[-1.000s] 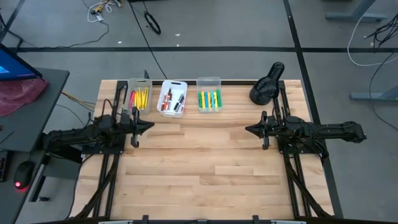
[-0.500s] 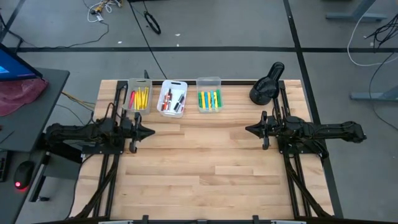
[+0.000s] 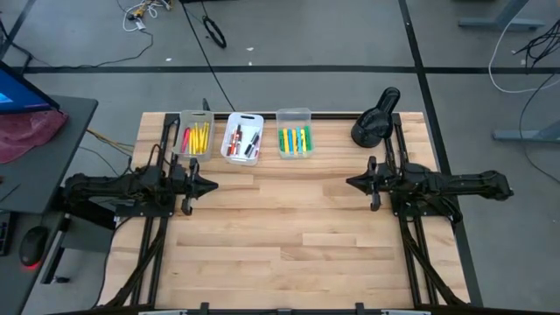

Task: Pick & Place Markers
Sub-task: Return to Home Position

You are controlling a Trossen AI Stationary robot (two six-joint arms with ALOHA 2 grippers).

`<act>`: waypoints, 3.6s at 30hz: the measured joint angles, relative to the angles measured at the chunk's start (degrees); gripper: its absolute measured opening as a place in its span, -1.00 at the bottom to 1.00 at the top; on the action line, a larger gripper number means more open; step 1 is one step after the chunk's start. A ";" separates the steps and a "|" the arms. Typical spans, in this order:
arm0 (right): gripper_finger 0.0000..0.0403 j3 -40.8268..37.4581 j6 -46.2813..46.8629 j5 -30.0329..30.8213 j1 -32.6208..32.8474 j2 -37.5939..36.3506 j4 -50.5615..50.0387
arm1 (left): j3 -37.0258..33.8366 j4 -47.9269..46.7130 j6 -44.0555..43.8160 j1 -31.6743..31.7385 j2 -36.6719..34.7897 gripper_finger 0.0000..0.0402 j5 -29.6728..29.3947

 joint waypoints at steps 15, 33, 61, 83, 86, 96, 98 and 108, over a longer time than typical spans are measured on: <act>-0.92 0.11 -0.01 0.02 0.31 -6.68 2.37 | -0.02 0.13 -0.09 0.02 -0.02 -0.85 -0.02; -0.92 0.09 0.01 0.02 0.31 -6.54 2.28 | -0.04 0.26 -0.11 0.02 0.00 -0.85 0.00; -0.92 0.00 0.01 0.02 0.31 -6.54 2.26 | -0.04 0.25 -0.11 0.02 0.00 -0.85 0.00; -0.92 0.00 0.01 0.02 0.33 -6.54 2.26 | -0.04 0.24 -0.11 0.02 0.00 -0.85 0.00; -0.92 0.00 0.01 0.02 0.32 -6.54 2.26 | -0.04 0.24 -0.11 0.02 0.00 -0.85 0.00; -0.92 0.00 0.01 0.02 0.32 -6.54 2.26 | -0.04 0.24 -0.11 0.02 0.00 -0.85 0.01; -0.92 0.00 0.01 0.01 0.33 -6.54 2.26 | -0.04 0.23 -0.11 0.02 0.00 -0.85 0.01; -0.92 0.00 0.01 0.02 0.33 -6.52 2.26 | -0.04 0.22 -0.09 0.02 0.00 -0.85 0.02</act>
